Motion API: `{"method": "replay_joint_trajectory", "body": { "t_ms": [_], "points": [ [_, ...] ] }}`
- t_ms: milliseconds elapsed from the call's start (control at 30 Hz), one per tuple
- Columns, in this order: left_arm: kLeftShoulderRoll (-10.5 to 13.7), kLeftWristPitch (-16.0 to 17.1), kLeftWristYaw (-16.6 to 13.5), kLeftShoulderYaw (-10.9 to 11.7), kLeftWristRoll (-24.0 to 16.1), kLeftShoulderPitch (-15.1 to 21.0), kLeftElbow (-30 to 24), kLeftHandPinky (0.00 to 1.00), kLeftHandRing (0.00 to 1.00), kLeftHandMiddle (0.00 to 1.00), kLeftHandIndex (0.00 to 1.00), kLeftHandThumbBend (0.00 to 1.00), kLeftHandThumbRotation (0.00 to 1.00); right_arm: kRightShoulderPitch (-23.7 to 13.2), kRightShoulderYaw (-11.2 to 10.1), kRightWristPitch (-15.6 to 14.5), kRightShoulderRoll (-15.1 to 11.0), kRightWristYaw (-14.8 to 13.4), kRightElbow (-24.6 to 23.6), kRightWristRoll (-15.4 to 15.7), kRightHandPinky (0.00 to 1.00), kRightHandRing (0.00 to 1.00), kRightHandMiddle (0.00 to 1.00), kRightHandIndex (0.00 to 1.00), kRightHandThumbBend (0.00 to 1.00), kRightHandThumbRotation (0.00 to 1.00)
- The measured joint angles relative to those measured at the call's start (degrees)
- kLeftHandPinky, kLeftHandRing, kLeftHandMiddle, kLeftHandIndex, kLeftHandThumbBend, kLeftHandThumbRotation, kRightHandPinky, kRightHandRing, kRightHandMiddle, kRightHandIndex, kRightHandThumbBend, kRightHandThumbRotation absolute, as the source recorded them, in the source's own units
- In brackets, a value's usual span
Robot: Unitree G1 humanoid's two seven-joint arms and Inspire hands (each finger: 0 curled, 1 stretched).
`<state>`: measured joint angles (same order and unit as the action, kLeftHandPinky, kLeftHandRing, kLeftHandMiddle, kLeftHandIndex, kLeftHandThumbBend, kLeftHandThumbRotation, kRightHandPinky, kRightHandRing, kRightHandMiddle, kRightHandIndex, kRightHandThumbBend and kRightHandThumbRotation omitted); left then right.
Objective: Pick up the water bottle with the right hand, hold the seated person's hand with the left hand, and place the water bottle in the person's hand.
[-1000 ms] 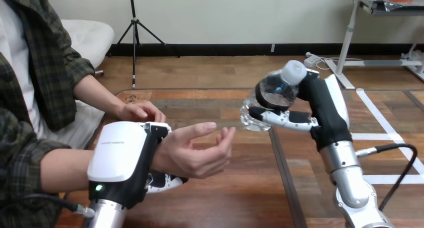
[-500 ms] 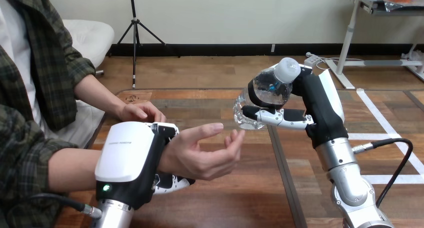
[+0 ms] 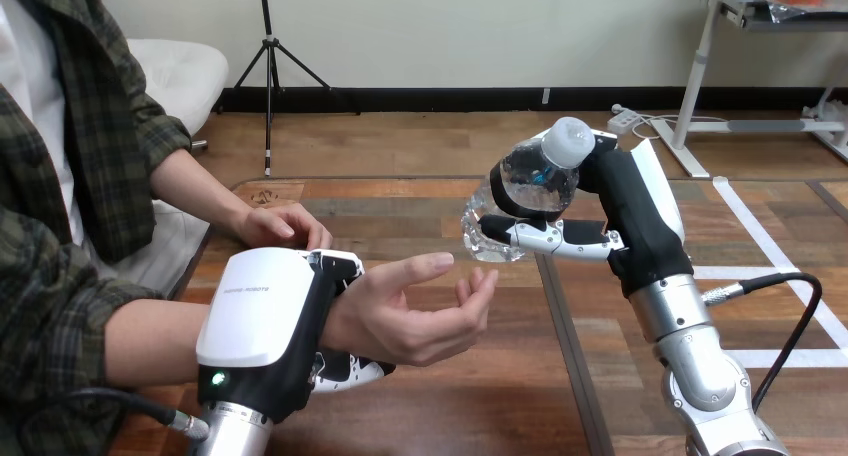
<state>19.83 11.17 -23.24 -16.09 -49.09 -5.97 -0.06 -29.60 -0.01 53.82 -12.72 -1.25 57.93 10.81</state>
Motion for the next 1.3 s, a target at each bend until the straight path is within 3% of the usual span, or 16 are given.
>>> {"method": "replay_joint_trajectory", "body": {
  "t_ms": [367, 833, 1300],
  "points": [
    [-0.04, 0.22, -0.43, -0.55, -0.28, -0.13, 0.01, 0.23, 0.26, 0.3, 0.28, 0.89, 0.0, 0.05, -0.01, 0.12, 0.22, 2.85, -2.04, -2.42, 0.36, 0.43, 0.47, 0.47, 0.71, 0.0],
    [-0.04, 0.5, -0.39, -0.87, -0.18, -0.25, 0.01, 0.22, 0.26, 0.29, 0.27, 0.89, 0.0, 1.05, 0.13, 0.58, 1.46, 2.84, -5.76, -1.88, 0.35, 0.41, 0.45, 0.46, 0.71, 0.0],
    [-0.06, 0.79, -0.43, -0.92, -0.18, -0.38, 0.0, 0.22, 0.26, 0.29, 0.27, 0.9, 0.0, 3.47, 0.7, 1.07, 1.83, 3.03, -6.46, -1.78, 0.33, 0.39, 0.44, 0.46, 0.72, 0.0]
  ]
}}
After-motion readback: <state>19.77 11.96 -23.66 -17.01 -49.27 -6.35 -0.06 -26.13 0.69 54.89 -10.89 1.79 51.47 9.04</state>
